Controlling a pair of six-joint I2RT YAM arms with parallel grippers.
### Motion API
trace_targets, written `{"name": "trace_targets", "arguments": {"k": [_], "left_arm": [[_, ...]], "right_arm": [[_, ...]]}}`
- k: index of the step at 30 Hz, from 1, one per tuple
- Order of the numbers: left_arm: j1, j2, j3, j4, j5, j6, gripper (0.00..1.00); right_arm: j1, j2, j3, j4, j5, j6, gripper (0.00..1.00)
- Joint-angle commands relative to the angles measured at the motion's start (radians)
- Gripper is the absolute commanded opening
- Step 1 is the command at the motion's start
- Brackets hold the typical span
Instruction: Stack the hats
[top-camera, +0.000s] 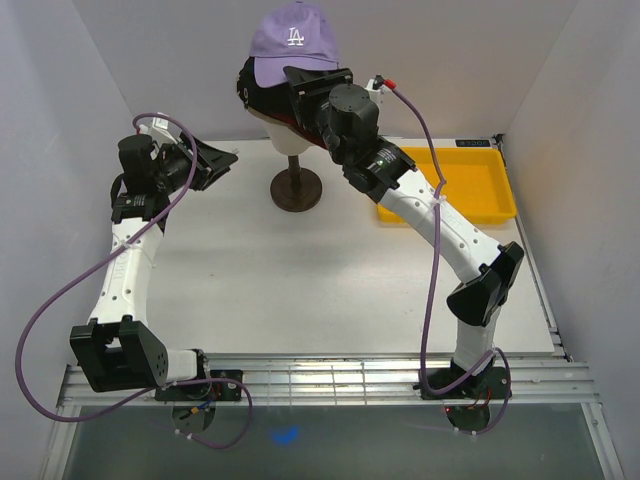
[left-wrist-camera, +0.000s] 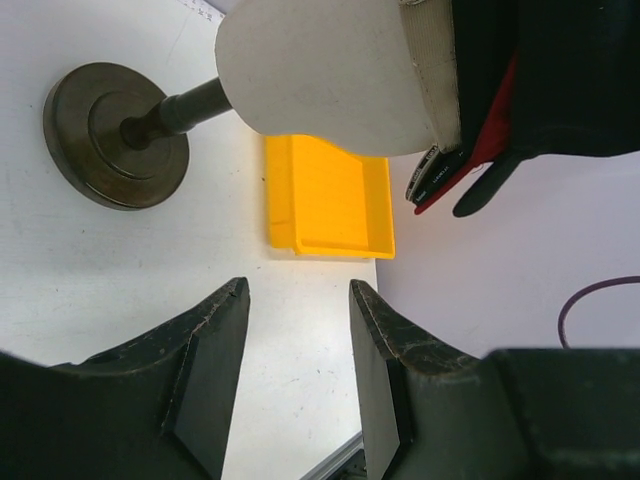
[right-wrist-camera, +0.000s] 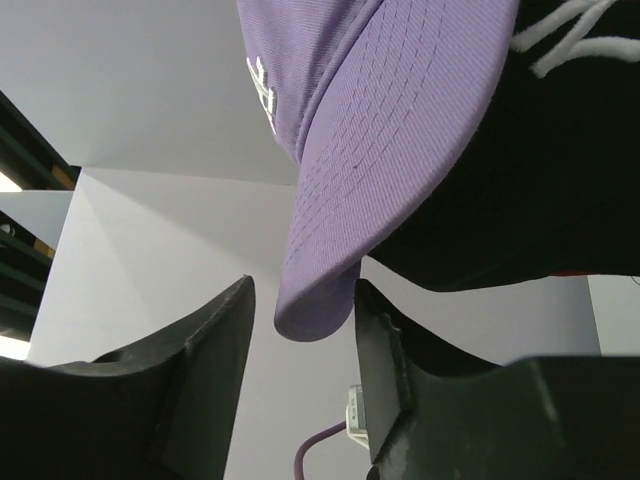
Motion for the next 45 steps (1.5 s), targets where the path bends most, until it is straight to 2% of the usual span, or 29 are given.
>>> {"name": "trace_targets", "arguments": {"k": [1,6,13,17,28,35,45], "left_arm": [[-0.004,-0.03,0.041,-0.01,-0.005,0.02,0.54],[-0.004,-0.027,0.046,-0.015,-0.008,0.024,0.54],[-0.004,-0.025,0.046,-0.012,-0.005,0.024,0.54],[-0.004,-0.027,0.044,-0.012,-0.007,0.024,0.54],[-0.004,-0.018,0.049,-0.002,-0.002,0.03,0.54],[-0.004,-0.016,0.051,-0.002,-0.002,0.039,0.54],[-0.002,-0.007,0.064,-0.004,-0.005,0.049,0.54]], "right_arm": [[-0.004,0.0,0.047,0.031,0.054,0.016,0.48],[-0.01,0.005,0.061,0.042,0.046,0.019,0.39],[-0.022,-0.007,0.031,0.079,0.007,0.028,0.16],[-0.036,-0.015,-0.004,0.134,-0.032,0.043,0.08],[-0.103,0.014,-0.048,0.395,-0.272,0.091,0.08],[-0.133,0.011,-0.068,0.455,-0.392,0.17,0.08],[-0.269,0.001,-0.122,0.599,-0.798,0.38,0.08]]}}
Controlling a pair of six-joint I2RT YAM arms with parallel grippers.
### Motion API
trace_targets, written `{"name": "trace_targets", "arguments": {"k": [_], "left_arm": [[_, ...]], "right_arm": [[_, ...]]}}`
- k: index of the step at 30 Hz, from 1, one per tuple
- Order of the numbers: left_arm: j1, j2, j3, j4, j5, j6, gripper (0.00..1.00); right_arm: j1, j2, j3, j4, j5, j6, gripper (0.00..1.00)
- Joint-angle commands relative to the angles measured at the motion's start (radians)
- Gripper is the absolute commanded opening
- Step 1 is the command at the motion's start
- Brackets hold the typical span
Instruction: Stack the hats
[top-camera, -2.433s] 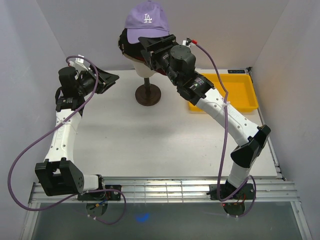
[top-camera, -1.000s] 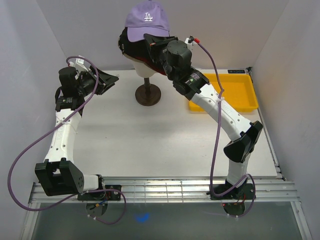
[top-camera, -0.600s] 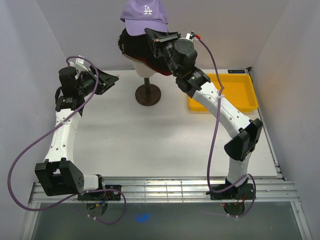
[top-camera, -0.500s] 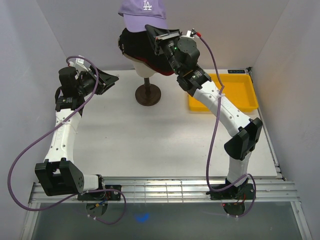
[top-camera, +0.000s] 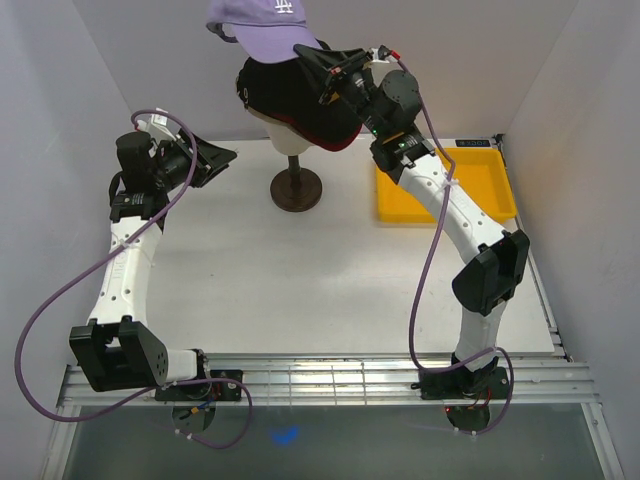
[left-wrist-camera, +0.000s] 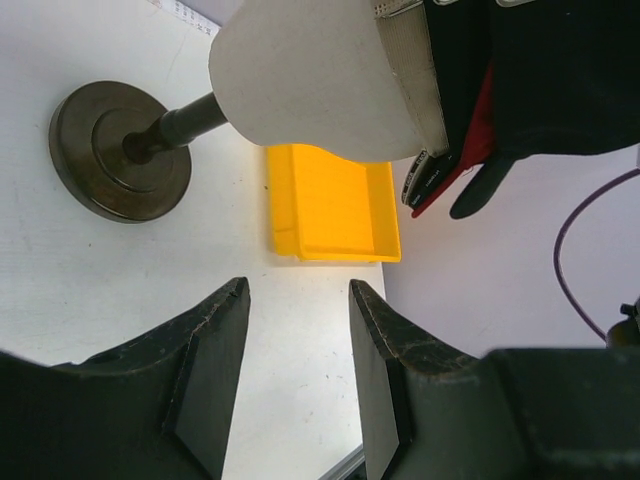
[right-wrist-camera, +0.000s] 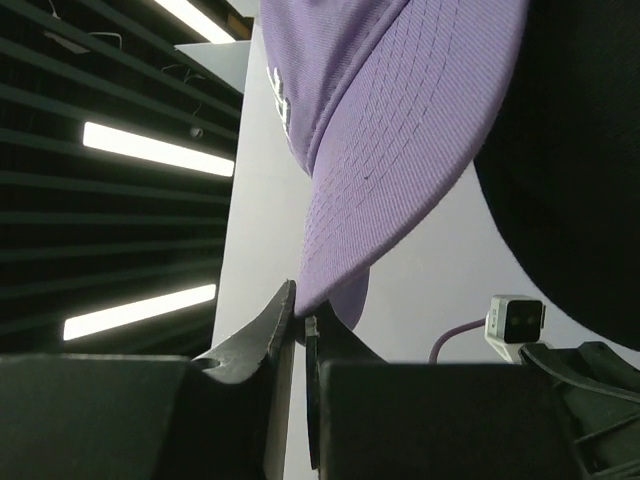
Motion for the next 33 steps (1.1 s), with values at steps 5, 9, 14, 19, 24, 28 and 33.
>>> {"name": "trace_targets", "arguments": {"k": [5,9,14,19,24,28,33], "left_arm": [[0.005,-0.001,0.035,0.016,0.005,0.009,0.54],[0.008,0.004,0.041,0.022,0.008,0.004,0.54],[0.008,0.012,0.044,0.024,0.003,0.004,0.54],[0.01,0.013,0.04,0.022,-0.001,0.009,0.54],[0.01,0.019,0.04,0.019,-0.004,0.013,0.54],[0.01,0.021,0.04,0.024,-0.006,0.012,0.54],[0.01,0.027,0.043,0.022,-0.007,0.013,0.54]], "right_arm": [[-0.159,-0.044,-0.06,0.219,-0.38,0.206,0.08],[-0.233,0.022,-0.014,0.357,-0.529,0.334,0.08],[-0.284,0.12,0.093,0.495,-0.614,0.442,0.08],[-0.299,0.192,0.17,0.578,-0.686,0.508,0.08],[-0.307,0.226,0.187,0.672,-0.763,0.552,0.08],[-0.325,0.215,0.139,0.745,-0.784,0.58,0.08],[-0.347,0.201,0.051,0.853,-0.812,0.635,0.08]]}}
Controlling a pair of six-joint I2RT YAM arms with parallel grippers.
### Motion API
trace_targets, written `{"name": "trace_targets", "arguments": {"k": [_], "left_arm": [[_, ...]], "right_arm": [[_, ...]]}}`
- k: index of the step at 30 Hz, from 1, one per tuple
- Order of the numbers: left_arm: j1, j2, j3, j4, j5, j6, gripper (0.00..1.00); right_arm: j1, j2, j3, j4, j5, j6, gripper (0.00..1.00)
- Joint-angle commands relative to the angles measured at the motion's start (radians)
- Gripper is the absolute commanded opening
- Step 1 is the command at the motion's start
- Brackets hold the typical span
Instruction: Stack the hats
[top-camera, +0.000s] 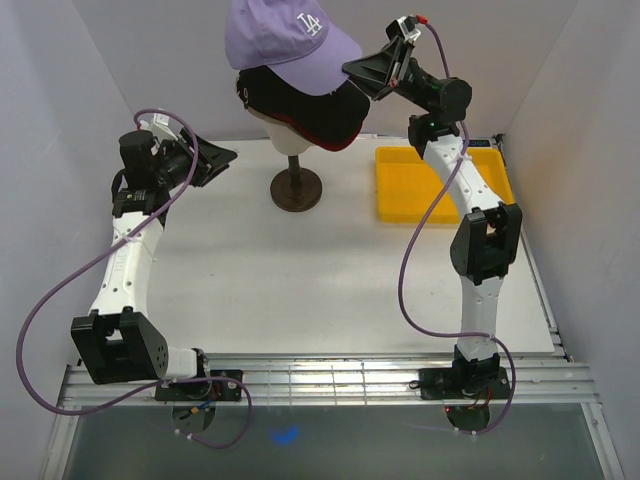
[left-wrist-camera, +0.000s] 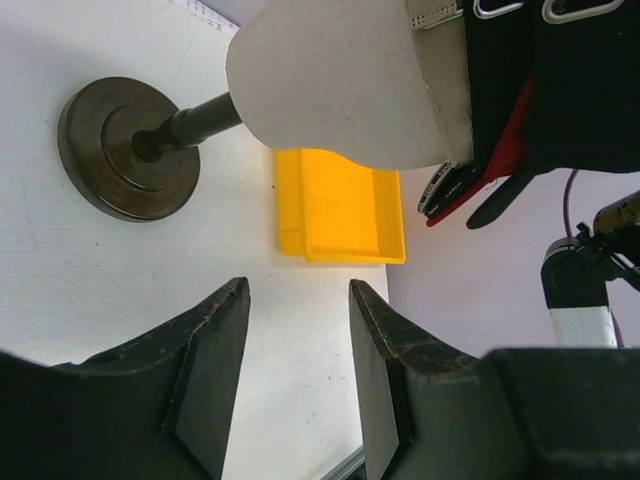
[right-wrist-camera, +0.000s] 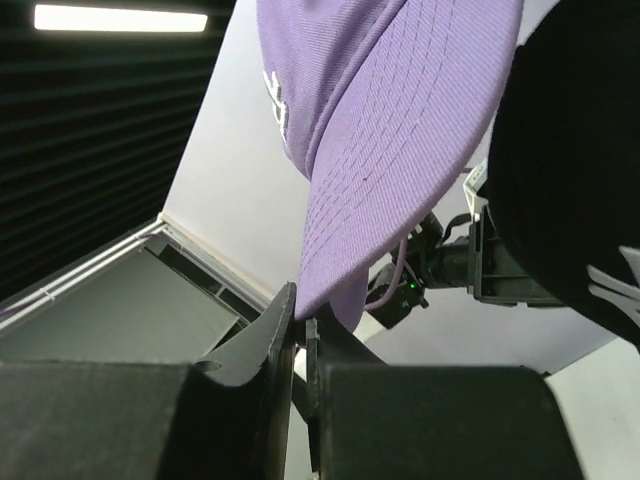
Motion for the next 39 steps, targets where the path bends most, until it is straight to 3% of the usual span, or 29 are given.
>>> {"name": "trace_targets", "arguments": {"k": [1,11,24,32,39], "left_arm": [[0.004,-0.008,0.037,0.017,-0.006,0.014,0.54],[0.004,-0.005,0.048,0.012,-0.014,0.017,0.54],[0.006,0.007,0.057,0.017,-0.015,0.017,0.54],[0.006,0.013,0.046,0.024,-0.017,0.016,0.54],[0.009,0.019,0.049,0.038,-0.018,0.012,0.54]], "right_arm": [[-0.028,-0.054,-0.096,0.181,-0.021,0.383,0.08],[-0.052,-0.023,-0.168,0.253,-0.058,0.429,0.08],[-0.091,-0.063,-0.295,0.142,-0.052,0.391,0.08],[-0.118,-0.115,-0.387,0.049,-0.068,0.328,0.11],[-0.12,-0.109,-0.354,-0.027,-0.088,0.294,0.22]]}}
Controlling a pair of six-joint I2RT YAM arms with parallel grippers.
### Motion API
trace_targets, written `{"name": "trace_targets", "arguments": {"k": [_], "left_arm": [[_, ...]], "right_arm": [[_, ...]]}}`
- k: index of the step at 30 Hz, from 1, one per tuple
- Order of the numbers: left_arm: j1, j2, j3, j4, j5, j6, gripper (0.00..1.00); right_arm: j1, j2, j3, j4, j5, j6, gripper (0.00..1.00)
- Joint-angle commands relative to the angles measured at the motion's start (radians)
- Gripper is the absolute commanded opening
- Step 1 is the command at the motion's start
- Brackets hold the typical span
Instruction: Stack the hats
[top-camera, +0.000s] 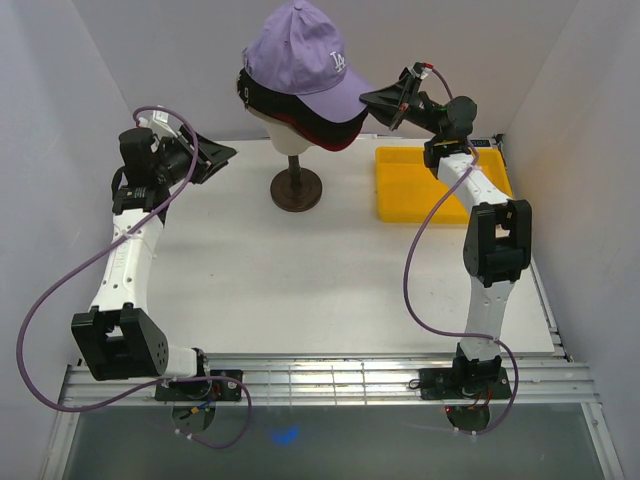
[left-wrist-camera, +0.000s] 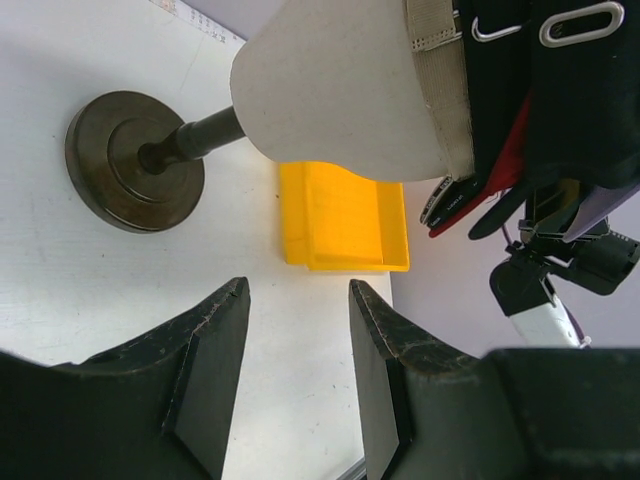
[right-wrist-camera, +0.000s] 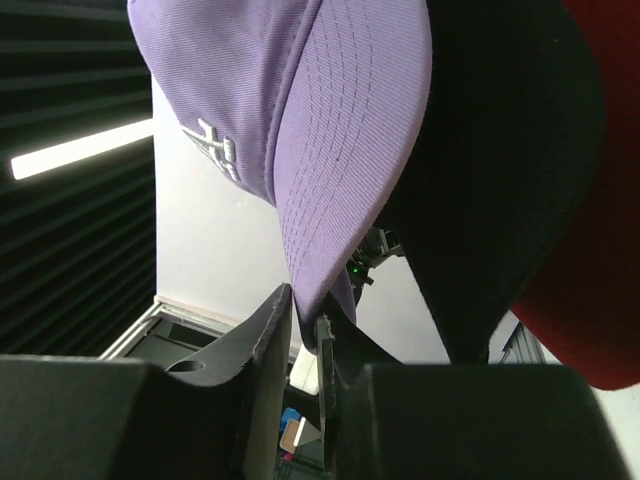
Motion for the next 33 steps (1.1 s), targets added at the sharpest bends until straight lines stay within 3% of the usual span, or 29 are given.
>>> {"name": "trace_targets", "arguments": {"k": [1,9,15,18,20,26,33], "left_arm": [[0.012,0.001,0.045,0.032,-0.004,0.006,0.54],[0.061,0.099,0.287,0.061,-0.03,-0.04,0.56],[0.076,0.268,0.491,0.174,-0.027,-0.134,0.58],[0.076,0.351,0.549,0.272,-0.013,-0.175,0.6],[0.075,0.392,0.581,0.32,-0.001,-0.203,0.69],[0.067,0.544,0.712,0.434,0.026,-0.249,0.69],[0.021,0.667,0.899,0.501,0.035,-0.249,0.7]], "right_arm": [[-0.009,-0.041,0.04,-0.036,-0.022,0.274,0.22],[-0.008,0.008,0.136,-0.125,-0.105,0.225,0.25],[-0.006,0.094,0.34,-0.305,-0.185,0.147,0.19],[-0.006,0.117,0.354,-0.317,-0.211,0.143,0.16],[-0.008,0.126,0.359,-0.315,-0.232,0.14,0.15],[-0.011,0.161,0.369,-0.344,-0.265,0.108,0.08],[-0.011,0.194,0.411,-0.399,-0.286,0.078,0.08]]}}
